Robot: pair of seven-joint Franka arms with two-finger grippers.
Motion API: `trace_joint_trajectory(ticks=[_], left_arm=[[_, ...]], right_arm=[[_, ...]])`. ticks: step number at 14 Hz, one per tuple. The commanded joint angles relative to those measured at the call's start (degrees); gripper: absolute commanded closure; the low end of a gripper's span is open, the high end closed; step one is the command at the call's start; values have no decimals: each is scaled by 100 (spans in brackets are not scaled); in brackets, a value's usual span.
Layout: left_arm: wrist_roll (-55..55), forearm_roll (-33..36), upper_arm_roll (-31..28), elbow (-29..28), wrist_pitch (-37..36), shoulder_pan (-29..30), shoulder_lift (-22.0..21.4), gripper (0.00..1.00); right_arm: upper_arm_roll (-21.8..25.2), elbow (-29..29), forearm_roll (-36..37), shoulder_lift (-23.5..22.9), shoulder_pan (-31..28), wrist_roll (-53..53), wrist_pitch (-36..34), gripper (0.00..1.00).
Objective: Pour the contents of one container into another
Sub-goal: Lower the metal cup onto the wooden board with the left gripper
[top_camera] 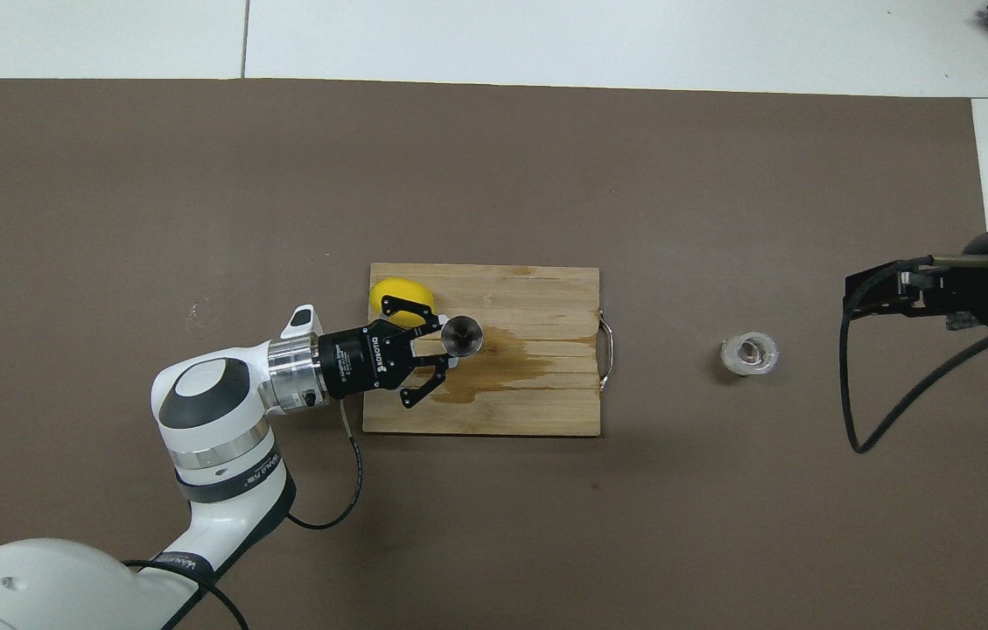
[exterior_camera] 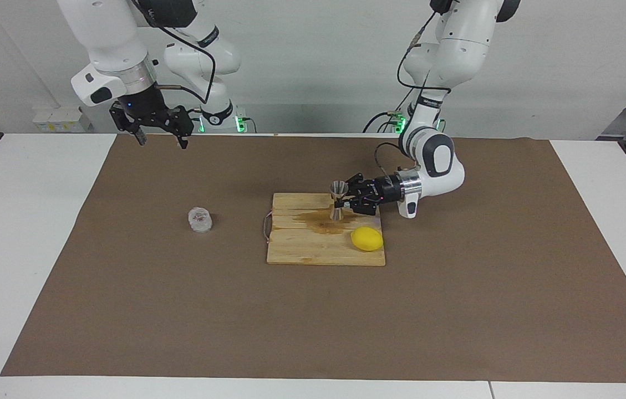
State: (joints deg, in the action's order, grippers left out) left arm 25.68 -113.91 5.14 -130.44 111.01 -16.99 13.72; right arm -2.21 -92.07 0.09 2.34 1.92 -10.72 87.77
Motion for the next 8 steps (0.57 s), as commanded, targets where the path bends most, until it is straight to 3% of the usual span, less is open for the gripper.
trace_joint_trajectory(ticks=[1,8], left_arm=[[-125,-306,-83,-227,219,-252,-186,100],[-406,-667,-83,-385,228,-322,-107,100]], right_arm=[[19,-136,-132,117,-34,35,3,0],[19,-136,-141,117,-34,35,3,0]])
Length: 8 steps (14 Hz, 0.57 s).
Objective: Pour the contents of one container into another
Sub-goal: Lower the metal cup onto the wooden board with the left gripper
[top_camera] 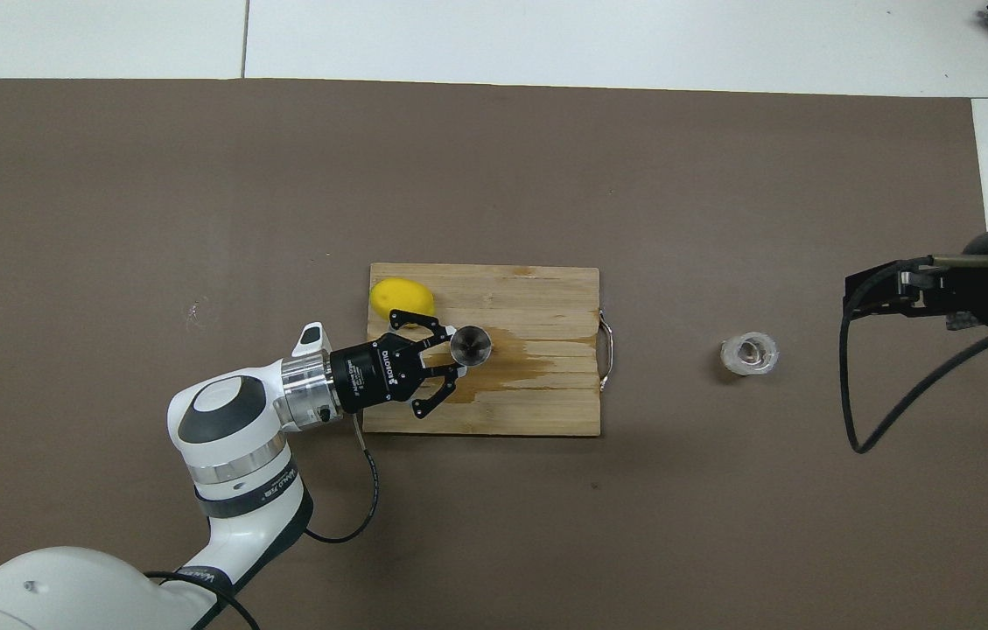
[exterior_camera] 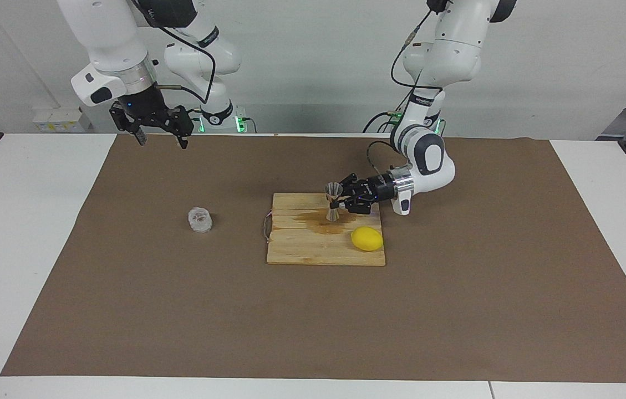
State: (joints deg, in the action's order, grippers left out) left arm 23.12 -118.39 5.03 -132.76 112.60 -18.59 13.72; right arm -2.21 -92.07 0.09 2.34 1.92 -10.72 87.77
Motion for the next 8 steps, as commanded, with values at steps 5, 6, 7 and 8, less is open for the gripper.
trace_joint_trajectory(ticks=[5,6,7,8], left_arm=[[-352,-518,-72,-233,69,-277,-19,100],[-369,-518,-72,-242,87,-286,-19,100],[-387,-544,-72,-259,139,-321,-1,99],[-396,-605,-72,-260,157,-365,34,99]], right_arm=[[19,-136,-141,117,-34,35,3,0],[19,-127,-132,126,-34,35,3,0],[19,-136,-141,117,-34,35,3,0],[19,-136,-141,117,-34,35,3,0]])
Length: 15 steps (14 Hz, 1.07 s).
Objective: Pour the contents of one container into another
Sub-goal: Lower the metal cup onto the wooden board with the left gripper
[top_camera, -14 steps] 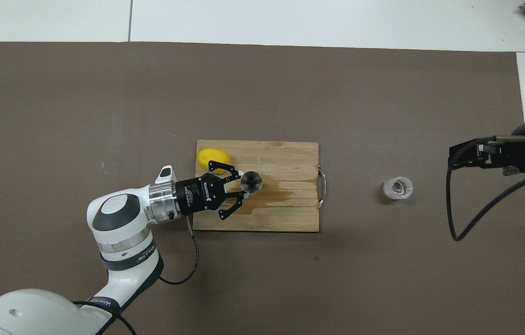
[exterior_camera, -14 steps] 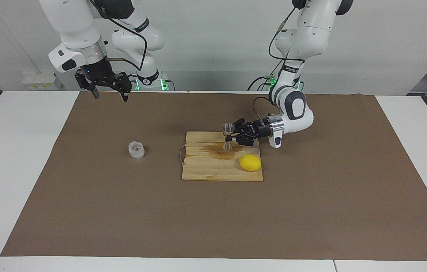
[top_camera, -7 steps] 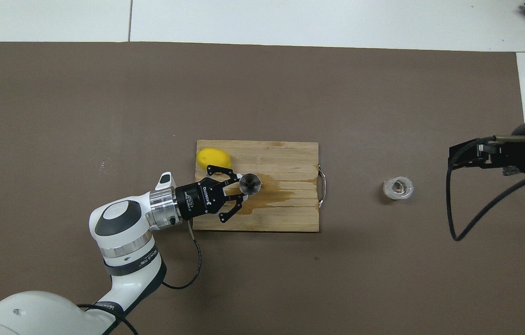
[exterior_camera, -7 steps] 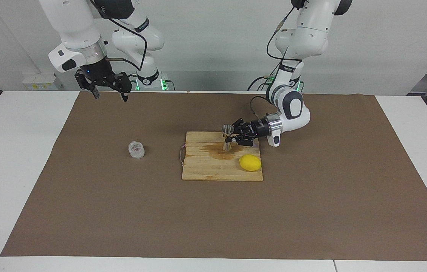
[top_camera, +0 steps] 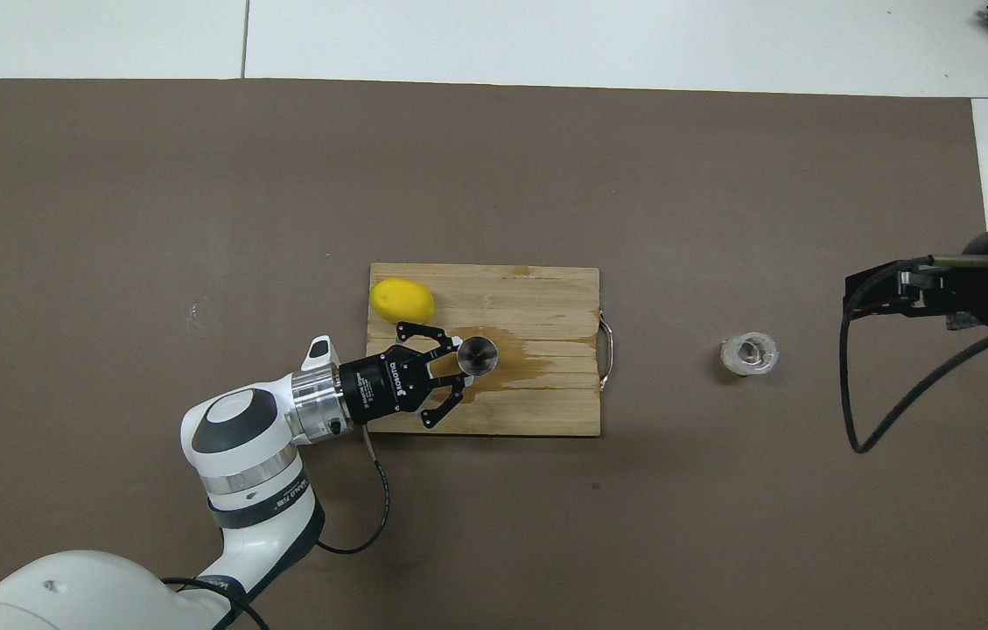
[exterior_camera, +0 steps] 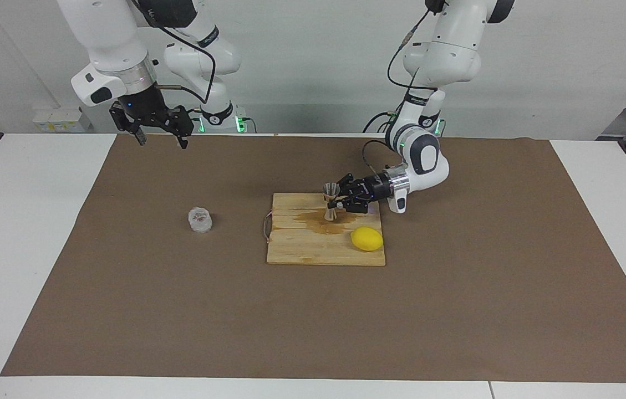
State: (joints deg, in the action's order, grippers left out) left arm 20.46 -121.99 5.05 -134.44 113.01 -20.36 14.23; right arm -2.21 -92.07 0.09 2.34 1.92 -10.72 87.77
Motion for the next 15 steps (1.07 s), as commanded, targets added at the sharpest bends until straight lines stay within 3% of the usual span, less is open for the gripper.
trace_joint_trajectory(ticks=[1,9,15], left_arm=[[-191,-272,-75,-92,116,-187,-17,99],[-376,-361,-75,-100,108,-196,141,97],[-376,-369,-75,-100,99,-196,185,88]], right_arm=[[19,-136,-132,117,-34,35,3,0],[19,-136,-141,117,-34,35,3,0],[19,-136,-141,117,-34,35,3,0]])
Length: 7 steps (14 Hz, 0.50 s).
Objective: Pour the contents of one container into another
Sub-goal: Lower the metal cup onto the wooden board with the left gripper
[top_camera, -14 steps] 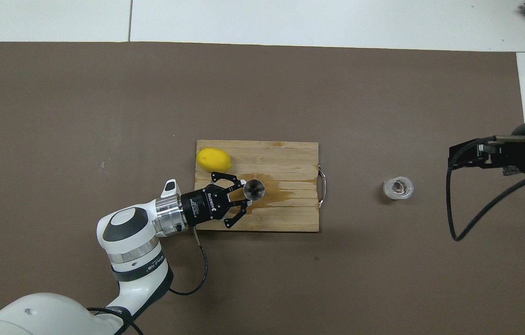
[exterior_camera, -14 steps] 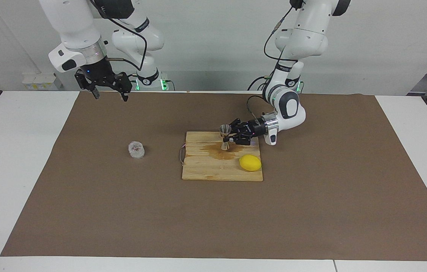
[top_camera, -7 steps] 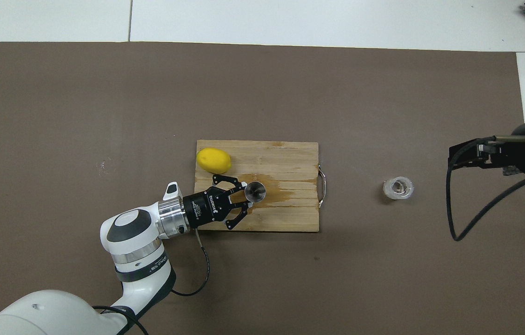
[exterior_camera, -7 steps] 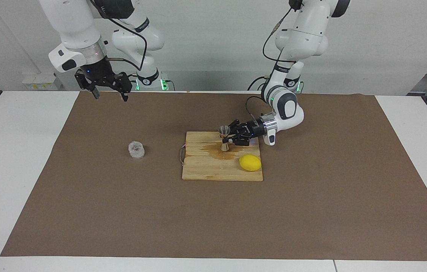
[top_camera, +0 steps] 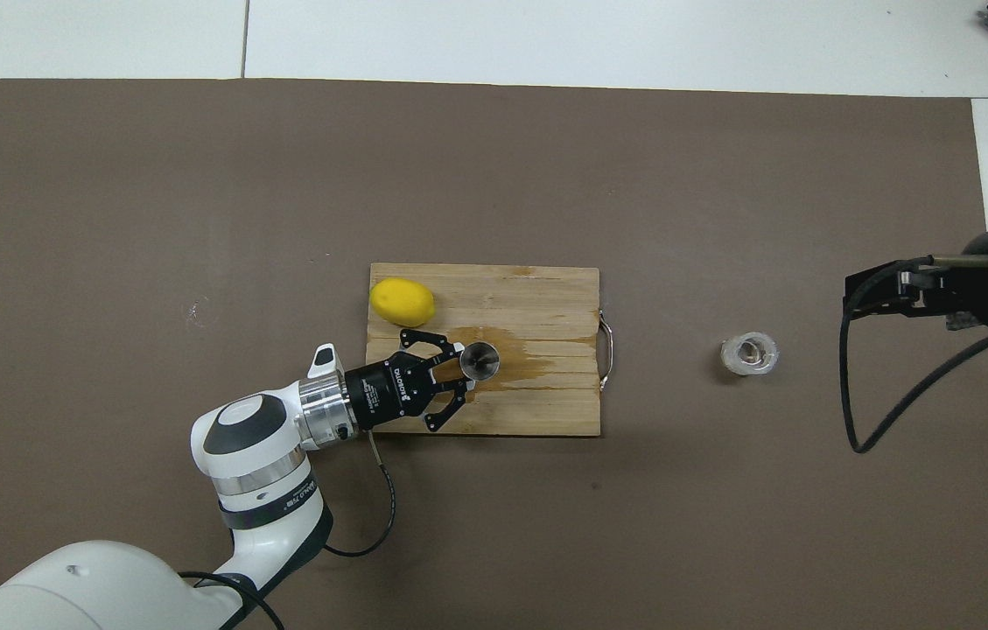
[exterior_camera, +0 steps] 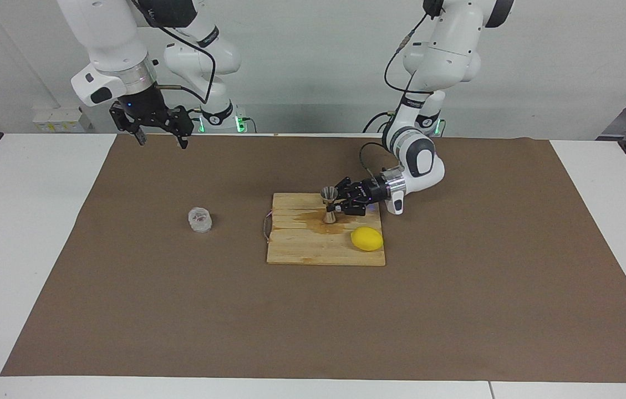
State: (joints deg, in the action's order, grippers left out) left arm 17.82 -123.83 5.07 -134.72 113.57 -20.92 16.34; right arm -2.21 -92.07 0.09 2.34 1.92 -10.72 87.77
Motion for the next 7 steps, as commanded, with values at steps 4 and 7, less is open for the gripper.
trace_joint_trajectory(ticks=[4,7], left_arm=[[-112,-185,-76,-72,25,-141,1,84],[-182,-185,-76,-72,16,-132,10,77]], right_arm=[[19,-136,-141,117,-34,35,3,0],[19,-127,-141,117,-34,35,3,0]])
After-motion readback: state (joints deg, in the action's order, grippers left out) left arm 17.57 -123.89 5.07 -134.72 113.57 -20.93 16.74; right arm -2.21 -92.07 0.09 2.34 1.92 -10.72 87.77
